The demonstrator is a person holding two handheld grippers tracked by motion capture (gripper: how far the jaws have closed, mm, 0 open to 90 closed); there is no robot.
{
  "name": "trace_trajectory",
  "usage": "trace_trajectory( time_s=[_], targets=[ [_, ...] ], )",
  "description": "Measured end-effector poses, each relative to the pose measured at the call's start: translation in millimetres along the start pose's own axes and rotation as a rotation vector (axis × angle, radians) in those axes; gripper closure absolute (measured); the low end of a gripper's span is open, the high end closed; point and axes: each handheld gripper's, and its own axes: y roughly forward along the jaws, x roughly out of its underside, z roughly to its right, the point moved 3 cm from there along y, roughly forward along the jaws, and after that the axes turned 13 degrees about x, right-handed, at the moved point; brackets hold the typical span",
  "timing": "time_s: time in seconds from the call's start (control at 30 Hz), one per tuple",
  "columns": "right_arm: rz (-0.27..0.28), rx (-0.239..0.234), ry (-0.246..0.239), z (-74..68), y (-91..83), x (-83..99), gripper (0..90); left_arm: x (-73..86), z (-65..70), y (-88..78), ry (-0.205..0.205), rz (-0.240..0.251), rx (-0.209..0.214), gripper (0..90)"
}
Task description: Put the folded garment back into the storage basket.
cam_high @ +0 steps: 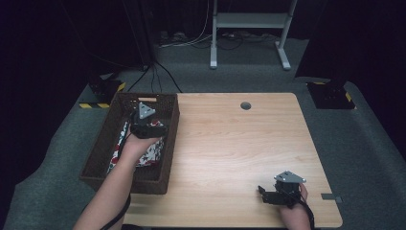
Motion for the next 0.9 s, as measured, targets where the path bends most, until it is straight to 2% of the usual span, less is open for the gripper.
trace_trajectory(
  time_s=[0.37,0.9],
  targets=[
    [-0.002,-0.005,-0.001,-0.2,0.3,-0.2,5.8,-6.8,9.9,1.1,-0.001,0.025,0.014,11.3],
    [-0.004,-0.009,0.0,-0.3,0.3,-0.2,5.5,-21.9,37.4,5.3,0.018,0.069,0.052,7.2]
  ],
)
